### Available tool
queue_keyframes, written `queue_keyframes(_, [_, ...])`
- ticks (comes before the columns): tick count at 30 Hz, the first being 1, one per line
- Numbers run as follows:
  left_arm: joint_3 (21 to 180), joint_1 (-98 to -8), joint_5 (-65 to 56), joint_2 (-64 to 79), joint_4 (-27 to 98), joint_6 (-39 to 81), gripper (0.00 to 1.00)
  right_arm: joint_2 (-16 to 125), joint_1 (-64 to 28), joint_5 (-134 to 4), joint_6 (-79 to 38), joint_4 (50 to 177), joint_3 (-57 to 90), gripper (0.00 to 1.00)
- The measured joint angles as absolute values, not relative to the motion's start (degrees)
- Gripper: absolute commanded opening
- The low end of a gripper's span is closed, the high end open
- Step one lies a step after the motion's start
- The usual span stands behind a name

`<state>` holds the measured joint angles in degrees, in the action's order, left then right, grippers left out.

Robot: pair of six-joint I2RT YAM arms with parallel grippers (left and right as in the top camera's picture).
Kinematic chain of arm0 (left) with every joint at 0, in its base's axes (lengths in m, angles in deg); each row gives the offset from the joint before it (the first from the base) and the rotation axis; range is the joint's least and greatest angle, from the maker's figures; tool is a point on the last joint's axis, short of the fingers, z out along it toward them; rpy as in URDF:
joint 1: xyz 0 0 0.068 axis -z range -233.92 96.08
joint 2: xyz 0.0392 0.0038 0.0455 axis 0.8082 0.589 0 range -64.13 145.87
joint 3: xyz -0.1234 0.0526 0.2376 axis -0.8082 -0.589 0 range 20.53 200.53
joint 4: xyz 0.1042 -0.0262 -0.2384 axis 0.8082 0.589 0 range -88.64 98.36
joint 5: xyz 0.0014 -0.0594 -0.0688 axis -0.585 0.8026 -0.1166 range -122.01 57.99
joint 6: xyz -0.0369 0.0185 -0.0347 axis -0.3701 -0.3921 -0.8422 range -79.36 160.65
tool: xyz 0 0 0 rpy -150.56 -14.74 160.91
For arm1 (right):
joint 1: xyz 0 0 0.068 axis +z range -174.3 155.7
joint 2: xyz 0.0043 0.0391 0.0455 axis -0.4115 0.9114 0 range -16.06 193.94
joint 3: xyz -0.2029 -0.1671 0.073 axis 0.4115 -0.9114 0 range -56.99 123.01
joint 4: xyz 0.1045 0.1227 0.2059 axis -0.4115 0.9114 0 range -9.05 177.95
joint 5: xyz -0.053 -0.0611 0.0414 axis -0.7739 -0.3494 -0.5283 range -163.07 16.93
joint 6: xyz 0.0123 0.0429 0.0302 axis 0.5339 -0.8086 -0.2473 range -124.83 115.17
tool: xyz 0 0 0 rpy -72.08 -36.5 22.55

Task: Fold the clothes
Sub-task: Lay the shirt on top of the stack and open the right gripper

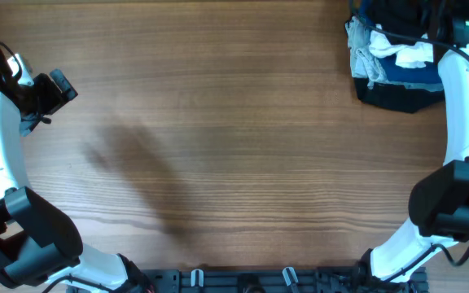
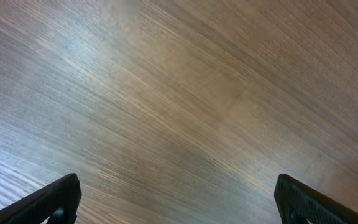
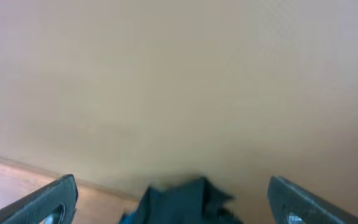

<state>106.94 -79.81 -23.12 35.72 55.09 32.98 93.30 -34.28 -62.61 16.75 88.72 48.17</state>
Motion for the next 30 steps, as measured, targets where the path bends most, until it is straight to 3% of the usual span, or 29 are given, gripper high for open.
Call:
queue_keyframes(7, [106.9, -79.8, -23.1, 35.7, 55.1, 33.0, 1.00, 104.4, -38.2, -62.7, 6.7, 85.2, 48.2, 0.98])
queue_keyframes(13, [106.9, -79.8, -23.2, 35.7, 55.1, 33.0, 1.00, 115.4, -42.1, -62.9, 0.7, 92.3, 48.3, 1.00])
queue_keyframes(30, [106.9, -79.8, -23.1, 35.7, 54.9, 33.0, 1.00, 112.6, -43.3, -60.2, -0.4, 92.2, 43.2, 1.00])
